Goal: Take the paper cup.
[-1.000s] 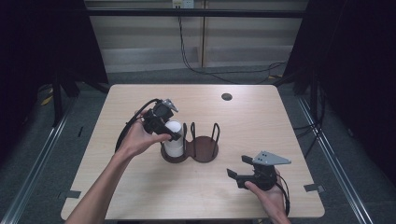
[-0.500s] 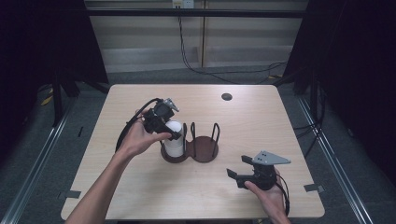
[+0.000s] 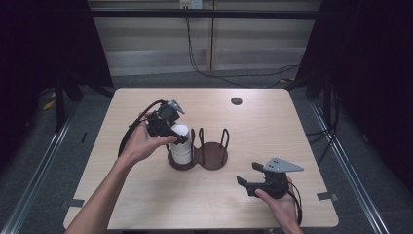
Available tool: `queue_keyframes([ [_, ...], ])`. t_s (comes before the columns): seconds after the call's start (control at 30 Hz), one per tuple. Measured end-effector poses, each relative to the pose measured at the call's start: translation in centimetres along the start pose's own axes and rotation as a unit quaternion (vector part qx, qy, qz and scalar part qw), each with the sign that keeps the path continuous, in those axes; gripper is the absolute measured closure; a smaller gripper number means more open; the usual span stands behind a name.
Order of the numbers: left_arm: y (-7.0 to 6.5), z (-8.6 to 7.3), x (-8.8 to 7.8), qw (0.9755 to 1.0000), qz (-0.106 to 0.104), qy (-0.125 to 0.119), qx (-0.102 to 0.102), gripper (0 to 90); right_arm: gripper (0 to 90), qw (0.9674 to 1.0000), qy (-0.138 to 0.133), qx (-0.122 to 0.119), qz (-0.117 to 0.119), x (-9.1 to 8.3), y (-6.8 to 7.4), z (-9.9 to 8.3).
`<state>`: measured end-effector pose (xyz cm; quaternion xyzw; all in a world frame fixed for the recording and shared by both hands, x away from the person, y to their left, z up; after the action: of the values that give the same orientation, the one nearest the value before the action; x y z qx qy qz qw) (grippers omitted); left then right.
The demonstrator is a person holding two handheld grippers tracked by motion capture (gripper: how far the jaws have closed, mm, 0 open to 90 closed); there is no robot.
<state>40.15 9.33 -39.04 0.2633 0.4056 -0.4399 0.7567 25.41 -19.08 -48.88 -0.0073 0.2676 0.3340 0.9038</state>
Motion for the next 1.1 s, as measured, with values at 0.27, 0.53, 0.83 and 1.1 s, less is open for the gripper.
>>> queue_keyframes([
  [0.27,0.1,0.0,-0.8,1.0000,0.001,-0.009,-0.001,35.5,20.0,1.0000,0.001,0.003,-0.001,0.0,0.1,0.0],
  [0.53,0.5,0.3,-1.3,0.9998,-0.003,-0.018,-0.011,35.8,19.9,1.0000,0.000,0.001,-0.001,0.1,0.1,0.0],
  [0.83,0.4,0.7,-2.0,0.9994,0.009,-0.032,-0.014,36.3,19.9,1.0000,0.000,0.000,-0.002,0.0,0.1,0.0],
  [1.1,0.6,0.8,-2.6,0.9988,0.007,-0.045,-0.017,37.0,19.9,1.0000,0.002,0.003,-0.003,0.0,0.0,0.0],
])
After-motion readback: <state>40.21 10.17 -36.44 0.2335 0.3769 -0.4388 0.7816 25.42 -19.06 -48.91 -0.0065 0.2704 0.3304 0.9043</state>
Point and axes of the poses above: each handheld gripper's, and its own axes: x roughly forward along the jaws, z roughly out of its top, y roughly to its left, the point moved 4 cm from there along x, roughly forward along the jaws, and after that the axes turned 2 degrees about z, right-handed, at the moved point
